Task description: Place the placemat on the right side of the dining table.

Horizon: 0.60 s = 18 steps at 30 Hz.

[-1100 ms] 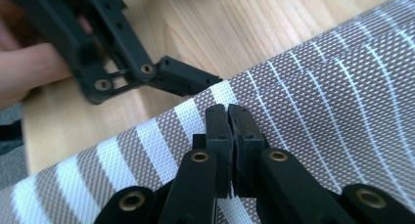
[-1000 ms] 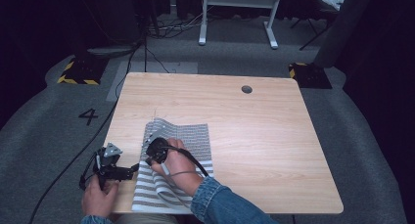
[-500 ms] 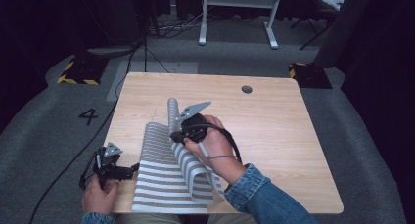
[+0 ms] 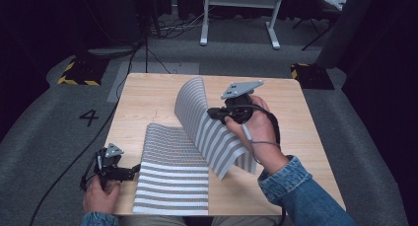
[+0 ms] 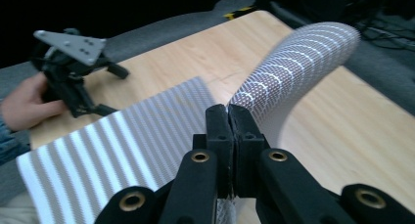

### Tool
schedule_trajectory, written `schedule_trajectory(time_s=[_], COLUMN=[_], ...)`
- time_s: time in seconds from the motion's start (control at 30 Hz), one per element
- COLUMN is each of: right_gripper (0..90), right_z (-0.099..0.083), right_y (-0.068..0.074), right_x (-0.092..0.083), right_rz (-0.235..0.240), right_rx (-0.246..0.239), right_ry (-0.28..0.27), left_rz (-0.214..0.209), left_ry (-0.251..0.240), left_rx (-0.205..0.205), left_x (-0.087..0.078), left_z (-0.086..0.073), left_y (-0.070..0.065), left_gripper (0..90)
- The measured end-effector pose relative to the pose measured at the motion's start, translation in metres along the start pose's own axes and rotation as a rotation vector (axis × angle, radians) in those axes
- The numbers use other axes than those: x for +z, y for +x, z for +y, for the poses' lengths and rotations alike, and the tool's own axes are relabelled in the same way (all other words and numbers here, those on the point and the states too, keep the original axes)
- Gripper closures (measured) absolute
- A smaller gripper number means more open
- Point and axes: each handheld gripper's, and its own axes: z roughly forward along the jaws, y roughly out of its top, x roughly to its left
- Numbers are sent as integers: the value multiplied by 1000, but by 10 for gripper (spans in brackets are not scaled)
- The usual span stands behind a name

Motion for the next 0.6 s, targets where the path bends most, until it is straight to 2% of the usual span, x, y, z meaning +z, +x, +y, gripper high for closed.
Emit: schedule_trajectory(time_s=[0.17,0.33,0.43,0.6], right_gripper=[888,888,888,889], right_z=[-4,-10,-13,-20], right_y=[-20,-40,-51,-70], right_x=[-21,-40,-50,-66], right_rz=[-73,-159,-199,-283], right_rx=[3,-20,-9,-19], right_ry=[-11,-4,-4,9], left_rz=[0,1,1,1], left_ry=[0,1,0,-2], left_rx=[-1,-2,-3,-6], left_x=[0,0,0,0], left_z=[0,0,0,0], left_y=[0,0,0,-1], left_gripper=[2,2,2,2])
